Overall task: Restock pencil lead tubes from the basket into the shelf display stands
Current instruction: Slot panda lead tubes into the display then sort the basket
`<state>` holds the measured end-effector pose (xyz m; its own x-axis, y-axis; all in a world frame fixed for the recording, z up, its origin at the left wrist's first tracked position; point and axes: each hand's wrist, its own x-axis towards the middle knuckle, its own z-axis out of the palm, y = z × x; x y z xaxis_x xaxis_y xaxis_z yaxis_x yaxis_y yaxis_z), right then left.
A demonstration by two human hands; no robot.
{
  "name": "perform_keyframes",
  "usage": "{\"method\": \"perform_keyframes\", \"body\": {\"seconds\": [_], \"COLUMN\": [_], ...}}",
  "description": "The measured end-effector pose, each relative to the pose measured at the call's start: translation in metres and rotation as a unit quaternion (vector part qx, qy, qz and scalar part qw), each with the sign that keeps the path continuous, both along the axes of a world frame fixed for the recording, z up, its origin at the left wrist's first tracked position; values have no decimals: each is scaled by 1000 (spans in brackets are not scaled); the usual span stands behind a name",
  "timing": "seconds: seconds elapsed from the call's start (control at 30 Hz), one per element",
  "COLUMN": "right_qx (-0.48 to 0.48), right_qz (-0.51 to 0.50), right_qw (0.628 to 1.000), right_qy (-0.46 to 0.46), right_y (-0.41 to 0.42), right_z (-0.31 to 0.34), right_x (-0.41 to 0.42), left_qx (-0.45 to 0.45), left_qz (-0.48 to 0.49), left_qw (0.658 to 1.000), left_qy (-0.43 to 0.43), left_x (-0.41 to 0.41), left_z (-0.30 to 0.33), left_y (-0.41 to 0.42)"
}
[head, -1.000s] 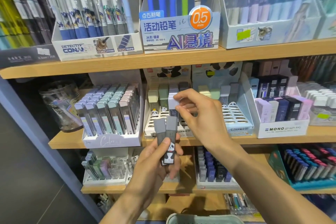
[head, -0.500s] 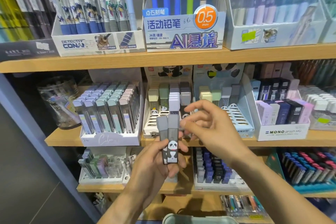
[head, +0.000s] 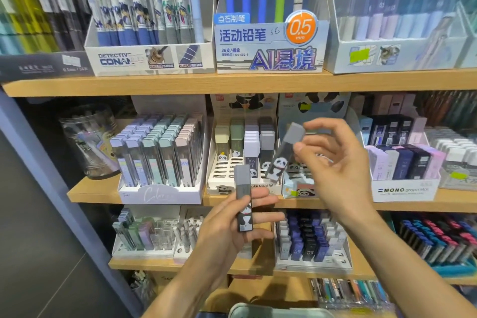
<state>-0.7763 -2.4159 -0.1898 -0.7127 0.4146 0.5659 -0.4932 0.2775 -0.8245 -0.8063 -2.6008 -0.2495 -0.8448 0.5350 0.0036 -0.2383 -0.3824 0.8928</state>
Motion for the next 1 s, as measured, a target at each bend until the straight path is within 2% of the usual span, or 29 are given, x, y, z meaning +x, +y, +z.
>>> {"method": "perform_keyframes", "body": {"seconds": [0.23, 0.4, 0.63, 0.8, 1.0], "right_qx": [124, 169, 217, 236, 294], "right_qz": [-88, -84, -83, -72, -89], "right_qw": [987, 980, 971, 969, 952], "right_qy": [46, 55, 46, 26, 15], "right_y": [-2, -7, -6, -5, 0], "right_z": [-17, -19, -17, -20, -25], "right_x": [-20, -27, -26, -32, -36], "left_qx": [7, -27, -91, -118, -124], "left_qz": [15, 38, 53, 103, 157], "left_qw": [1000, 999, 992, 981, 975], "left_qy": [-12, 3, 68, 113, 95], "left_x": [-1, -2, 3, 5, 1], "left_z": [-5, -3, 0, 0, -6], "left_y": [-1, -2, -6, -5, -6]}}
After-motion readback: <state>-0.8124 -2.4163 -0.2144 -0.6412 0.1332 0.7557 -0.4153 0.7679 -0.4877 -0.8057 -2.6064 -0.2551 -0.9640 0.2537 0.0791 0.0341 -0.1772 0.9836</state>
